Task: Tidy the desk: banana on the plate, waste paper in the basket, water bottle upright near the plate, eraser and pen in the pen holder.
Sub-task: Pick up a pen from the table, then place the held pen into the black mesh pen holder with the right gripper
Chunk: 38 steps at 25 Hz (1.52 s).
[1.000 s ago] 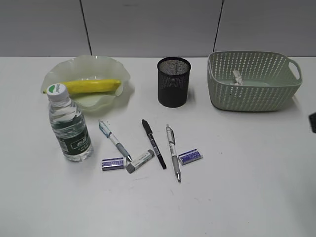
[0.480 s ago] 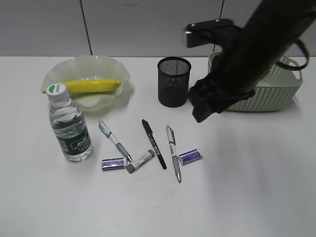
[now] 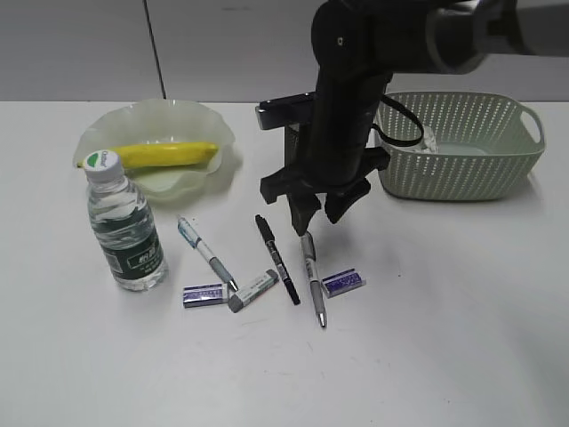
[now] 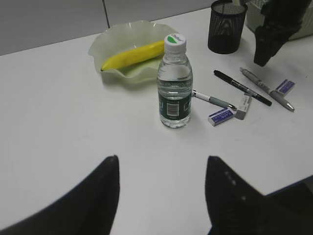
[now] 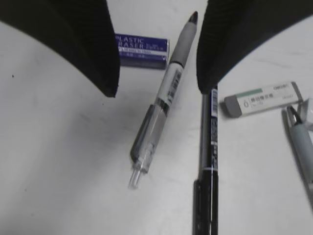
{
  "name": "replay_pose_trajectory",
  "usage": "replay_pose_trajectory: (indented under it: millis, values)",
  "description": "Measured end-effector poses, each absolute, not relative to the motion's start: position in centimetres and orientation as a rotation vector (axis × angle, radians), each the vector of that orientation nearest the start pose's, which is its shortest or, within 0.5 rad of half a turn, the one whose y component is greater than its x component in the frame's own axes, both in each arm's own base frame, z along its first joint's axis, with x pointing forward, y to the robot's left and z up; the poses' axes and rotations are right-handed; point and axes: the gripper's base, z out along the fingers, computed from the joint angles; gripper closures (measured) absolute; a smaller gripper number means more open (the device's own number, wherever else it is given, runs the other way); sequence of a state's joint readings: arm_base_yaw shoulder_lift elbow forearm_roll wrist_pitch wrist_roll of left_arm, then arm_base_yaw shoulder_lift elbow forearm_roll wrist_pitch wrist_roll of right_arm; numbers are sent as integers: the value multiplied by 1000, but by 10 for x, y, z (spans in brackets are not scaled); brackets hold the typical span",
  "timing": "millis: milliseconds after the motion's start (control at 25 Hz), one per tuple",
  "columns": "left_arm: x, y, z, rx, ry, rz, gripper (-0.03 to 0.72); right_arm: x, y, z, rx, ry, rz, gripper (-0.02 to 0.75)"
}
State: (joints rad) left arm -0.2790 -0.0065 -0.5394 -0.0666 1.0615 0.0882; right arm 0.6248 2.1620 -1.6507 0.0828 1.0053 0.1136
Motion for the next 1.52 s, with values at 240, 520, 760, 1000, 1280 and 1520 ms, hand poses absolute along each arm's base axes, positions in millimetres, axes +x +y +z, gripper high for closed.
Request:
replay_pose_trajectory:
  millis: [240,520,760,1000,1280,1520]
  values:
    - [-12,-2,288,371,1969,-200,270,363,275,138,-670,3013,102,332]
    - [-12,-2,288,370,1969,-199,270,364,274,108,-678,3075,31,332]
    - [-12,-2,288,370,1969,-199,270,364,275,97,-676,3098,25,405]
    - [-12,-2,288,370,1969,-199,270,364,275,99,-673,3100,28,604]
    - [-12,-2,288,370,1969,-199,270,363,277,159,-633,2979,150,605]
    - [-12,-2,288,370,1969,-199,270,366,274,254,-578,2603,298,605]
